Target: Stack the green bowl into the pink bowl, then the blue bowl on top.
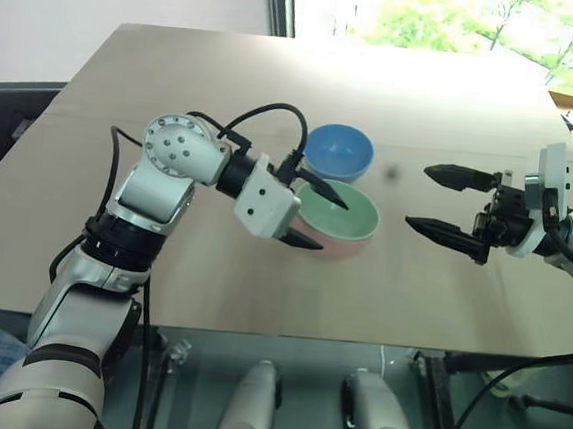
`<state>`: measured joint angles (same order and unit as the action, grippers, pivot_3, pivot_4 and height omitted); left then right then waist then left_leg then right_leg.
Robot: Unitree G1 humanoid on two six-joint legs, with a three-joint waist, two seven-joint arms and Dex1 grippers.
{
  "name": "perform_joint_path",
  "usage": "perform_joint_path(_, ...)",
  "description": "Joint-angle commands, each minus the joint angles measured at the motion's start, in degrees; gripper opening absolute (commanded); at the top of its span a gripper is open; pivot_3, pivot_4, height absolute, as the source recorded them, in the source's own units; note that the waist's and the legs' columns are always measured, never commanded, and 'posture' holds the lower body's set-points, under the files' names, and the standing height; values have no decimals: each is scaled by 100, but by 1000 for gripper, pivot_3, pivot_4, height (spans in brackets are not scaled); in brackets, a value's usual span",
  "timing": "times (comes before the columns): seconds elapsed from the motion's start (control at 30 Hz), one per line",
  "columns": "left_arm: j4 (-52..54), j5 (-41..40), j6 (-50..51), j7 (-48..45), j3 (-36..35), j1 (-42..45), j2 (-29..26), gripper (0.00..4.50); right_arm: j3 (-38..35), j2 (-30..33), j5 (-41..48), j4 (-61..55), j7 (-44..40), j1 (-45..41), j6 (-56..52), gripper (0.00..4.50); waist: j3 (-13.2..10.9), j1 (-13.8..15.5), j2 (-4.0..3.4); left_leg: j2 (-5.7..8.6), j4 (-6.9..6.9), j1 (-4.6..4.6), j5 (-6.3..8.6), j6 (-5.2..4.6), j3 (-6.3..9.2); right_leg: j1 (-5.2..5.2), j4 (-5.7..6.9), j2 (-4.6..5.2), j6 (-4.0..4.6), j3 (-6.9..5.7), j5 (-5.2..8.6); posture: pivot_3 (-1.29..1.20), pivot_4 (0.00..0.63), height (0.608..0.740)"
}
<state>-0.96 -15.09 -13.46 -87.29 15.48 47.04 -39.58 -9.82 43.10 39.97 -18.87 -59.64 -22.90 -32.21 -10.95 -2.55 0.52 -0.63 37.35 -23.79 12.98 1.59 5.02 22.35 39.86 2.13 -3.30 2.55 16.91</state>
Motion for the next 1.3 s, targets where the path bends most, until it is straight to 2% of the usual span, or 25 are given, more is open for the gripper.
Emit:
perform_joint_path(0.03, 618, -623, 944, 186, -426, -243, -239, 3140, -108, 63, 105, -175, -16, -5, 56, 4500, 0, 1, 0, 0, 0, 0, 0, 0, 1, 0, 0, 0, 0, 0, 0, 0, 150, 740)
perform_joint_path(0.37, 425, -1080, 2467, 1425, -1781, -878, -600, 3140, 76, 61, -60, -12, -56, -149, 111, 4500, 0, -1, 0, 0, 1, 2, 0, 0, 2, -1, 0, 0, 0, -1, 0, 0, 150, 740)
perform_joint_path(0.5, 383, -1755, 3570, 1970, -2658, -1407, -743, 3140, 328, -3, -473, 306, 66, -415, 297, 4500, 0, -1, -1, -2, 0, 5, 0, 0, 1, -1, 2, 0, 0, 0, 0, 0, 150, 740)
perform_joint_path(0.6, 464, -2342, 4328, 2195, -3407, -1954, -922, 3140, 729, -42, -1108, 933, 56, -825, 718, 4500, -1, -23, -2, -3, -1, 5, 0, 0, -2, 0, 0, 0, 0, 2, 0, 0, 150, 740)
perform_joint_path(0.77, 277, -2681, 4642, 2570, -4254, -2365, -1002, 3140, 1511, -440, -2212, 2212, 206, -1827, 1434, 4500, -2, 14, -1, -4, -1, 5, 0, 1, 2, 1, 2, 1, 0, -3, 0, 0, 150, 740)
perform_joint_path(0.9, 222, -2737, 4726, 2600, -4598, -2688, -1116, 3140, 2108, -820, -2965, 3234, 109, -2563, 2077, 4500, -2, 10, -1, -2, -4, 3, 0, 1, 0, 5, -2, 3, 1, -1, 0, 0, 150, 740)
perform_joint_path(1.03, 304, -2742, 4727, 2620, -4825, -3042, -1194, 3140, 2732, -1306, -4050, 4698, 628, -3474, 2637, 4500, -2, -5, -1, -2, -11, -4, -2, 3, -9, 23, 3, 3, 2, 7, -1, 0, 150, 740)
perform_joint_path(1.3, 643, -2852, 4783, 2712, -5271, -3689, -1222, 3140, 3139, -2242, -4939, 6682, 1028, -4488, 3686, 4500, -2, -26, -1, -2, -23, -6, -7, 14, -17, 33, -1, 5, 4, 16, -1, 0, 150, 740)
